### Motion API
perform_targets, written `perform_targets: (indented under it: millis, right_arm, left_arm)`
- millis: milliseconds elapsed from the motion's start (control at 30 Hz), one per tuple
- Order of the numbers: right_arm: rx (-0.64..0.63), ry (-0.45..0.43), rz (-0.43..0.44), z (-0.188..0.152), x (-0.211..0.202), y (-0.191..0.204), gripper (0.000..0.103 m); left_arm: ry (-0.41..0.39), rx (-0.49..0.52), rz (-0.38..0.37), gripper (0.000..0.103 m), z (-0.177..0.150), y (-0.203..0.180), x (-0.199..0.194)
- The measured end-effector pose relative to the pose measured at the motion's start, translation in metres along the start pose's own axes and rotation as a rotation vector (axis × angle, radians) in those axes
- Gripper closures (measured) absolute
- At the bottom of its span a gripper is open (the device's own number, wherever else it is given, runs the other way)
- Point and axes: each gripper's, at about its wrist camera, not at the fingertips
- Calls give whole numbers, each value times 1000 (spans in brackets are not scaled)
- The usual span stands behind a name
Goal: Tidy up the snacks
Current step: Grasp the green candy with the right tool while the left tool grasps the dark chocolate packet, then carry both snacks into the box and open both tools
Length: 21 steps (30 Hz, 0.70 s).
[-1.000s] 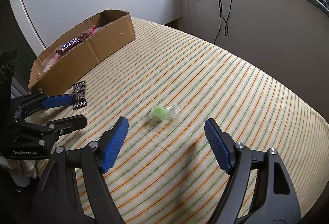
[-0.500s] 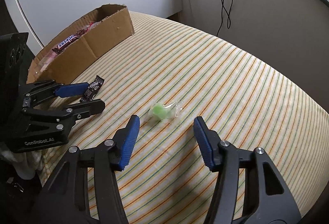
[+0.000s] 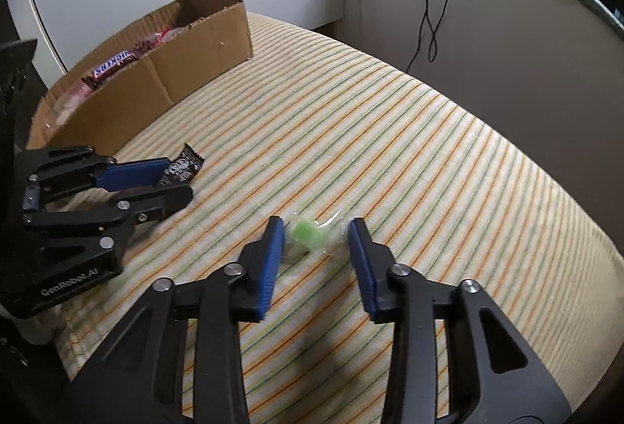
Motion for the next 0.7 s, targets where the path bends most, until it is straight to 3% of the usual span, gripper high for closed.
perform_targets:
  millis: [267, 700]
  right_arm:
    - [20, -2, 15, -3, -8, -3, 75]
    - [43, -91, 18, 8, -53, 7, 75]
  left_arm:
    - [-19, -4, -32, 80, -6, 4, -12]
    - [-126, -34, -80, 80, -7, 35, -62]
Point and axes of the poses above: each gripper's, at about its wrist camera, not at the fingertips, and x roughly the way its jaws point, y to its left, z to its top, and after that the axes turned 6 degrees about y, right-handed
